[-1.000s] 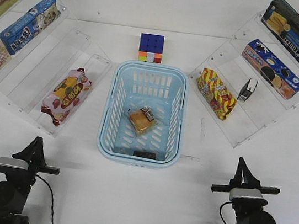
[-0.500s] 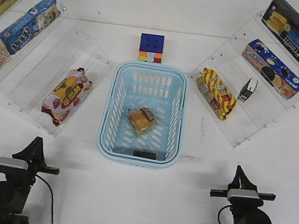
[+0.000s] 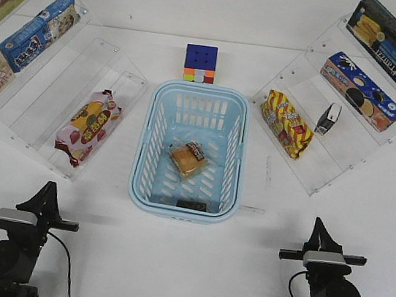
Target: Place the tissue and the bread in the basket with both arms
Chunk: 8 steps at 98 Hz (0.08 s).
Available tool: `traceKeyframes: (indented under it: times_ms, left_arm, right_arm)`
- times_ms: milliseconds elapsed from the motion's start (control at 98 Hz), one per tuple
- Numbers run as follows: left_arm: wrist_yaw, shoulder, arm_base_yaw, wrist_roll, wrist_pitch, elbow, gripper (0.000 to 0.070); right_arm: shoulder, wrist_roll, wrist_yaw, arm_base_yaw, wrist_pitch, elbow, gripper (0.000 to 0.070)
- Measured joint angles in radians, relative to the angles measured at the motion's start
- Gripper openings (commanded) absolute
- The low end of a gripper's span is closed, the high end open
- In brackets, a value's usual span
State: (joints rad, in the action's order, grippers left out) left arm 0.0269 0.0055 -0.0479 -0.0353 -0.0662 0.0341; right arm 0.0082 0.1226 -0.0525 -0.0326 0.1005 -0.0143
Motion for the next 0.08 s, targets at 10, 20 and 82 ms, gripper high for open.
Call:
traceKeyframes:
  times_ms: [10, 20, 82]
  left_arm:
    - [0.0, 0.0, 0.0, 0.0, 0.0, 0.0, 0.0001]
    - [0.0, 0.0, 0.0, 0.0, 0.0, 0.0, 0.0001]
    - [0.0, 0.0, 0.0, 0.0, 0.0, 0.0, 0.0001]
  right_arm:
    - [0.0, 0.0, 0.0, 0.0, 0.0, 0.0, 0.0]
    - [0.0, 0.0, 0.0, 0.0, 0.0, 0.0, 0.0]
    - [0.0, 0.0, 0.0, 0.0, 0.0, 0.0, 0.0]
